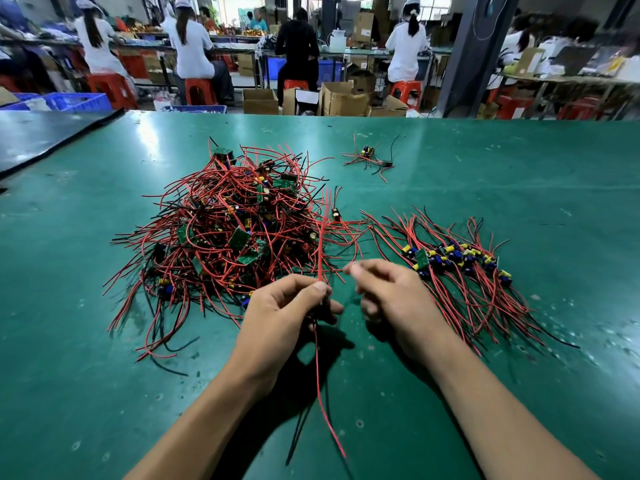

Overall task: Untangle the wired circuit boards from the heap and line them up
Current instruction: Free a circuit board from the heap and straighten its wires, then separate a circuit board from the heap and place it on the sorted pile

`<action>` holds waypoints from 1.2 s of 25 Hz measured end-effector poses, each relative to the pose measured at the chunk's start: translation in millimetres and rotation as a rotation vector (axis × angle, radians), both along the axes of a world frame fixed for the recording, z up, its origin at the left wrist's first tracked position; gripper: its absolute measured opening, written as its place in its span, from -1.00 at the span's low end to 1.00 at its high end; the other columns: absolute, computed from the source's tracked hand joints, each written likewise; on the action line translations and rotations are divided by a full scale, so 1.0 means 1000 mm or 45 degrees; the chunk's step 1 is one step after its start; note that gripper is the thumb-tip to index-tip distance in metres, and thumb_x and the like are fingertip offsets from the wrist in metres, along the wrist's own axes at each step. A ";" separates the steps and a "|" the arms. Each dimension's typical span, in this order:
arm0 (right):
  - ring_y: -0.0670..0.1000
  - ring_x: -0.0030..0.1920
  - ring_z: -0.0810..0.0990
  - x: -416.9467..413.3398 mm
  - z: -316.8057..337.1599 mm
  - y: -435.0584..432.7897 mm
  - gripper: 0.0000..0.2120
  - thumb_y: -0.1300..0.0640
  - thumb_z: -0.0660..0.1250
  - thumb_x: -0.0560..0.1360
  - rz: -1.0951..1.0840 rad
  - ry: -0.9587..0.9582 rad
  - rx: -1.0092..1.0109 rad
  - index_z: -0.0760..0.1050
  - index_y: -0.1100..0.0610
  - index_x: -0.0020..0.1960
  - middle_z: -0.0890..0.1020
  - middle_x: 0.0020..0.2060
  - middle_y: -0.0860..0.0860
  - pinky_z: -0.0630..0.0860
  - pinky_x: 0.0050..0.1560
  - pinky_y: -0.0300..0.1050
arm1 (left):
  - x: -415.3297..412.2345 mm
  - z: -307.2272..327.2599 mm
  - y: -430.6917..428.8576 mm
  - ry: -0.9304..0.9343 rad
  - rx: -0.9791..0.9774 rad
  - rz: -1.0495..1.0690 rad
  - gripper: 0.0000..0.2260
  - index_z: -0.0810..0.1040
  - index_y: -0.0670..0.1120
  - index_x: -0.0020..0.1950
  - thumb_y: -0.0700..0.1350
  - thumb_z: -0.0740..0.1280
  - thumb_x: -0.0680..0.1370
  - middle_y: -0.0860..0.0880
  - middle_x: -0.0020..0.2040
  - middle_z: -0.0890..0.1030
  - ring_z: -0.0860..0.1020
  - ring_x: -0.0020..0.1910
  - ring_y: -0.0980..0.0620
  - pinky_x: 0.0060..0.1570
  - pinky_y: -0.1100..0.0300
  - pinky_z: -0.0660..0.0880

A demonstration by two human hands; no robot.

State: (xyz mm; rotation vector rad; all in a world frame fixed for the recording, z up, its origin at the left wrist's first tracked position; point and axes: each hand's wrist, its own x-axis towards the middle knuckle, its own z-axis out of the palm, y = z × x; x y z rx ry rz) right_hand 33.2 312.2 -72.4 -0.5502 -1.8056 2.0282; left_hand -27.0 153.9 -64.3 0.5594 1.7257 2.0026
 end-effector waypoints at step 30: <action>-0.04 -0.37 0.33 0.005 0.008 -0.008 -0.81 0.00 0.47 0.36 0.331 -0.013 -0.260 0.50 0.01 -0.32 0.39 -0.35 -0.01 0.08 -0.32 -0.06 | -0.002 0.003 0.007 -0.458 0.128 -0.157 -0.71 0.61 -0.20 -0.10 0.03 0.39 0.42 -0.19 -0.33 0.60 0.57 -0.49 -0.08 -0.48 0.17 0.56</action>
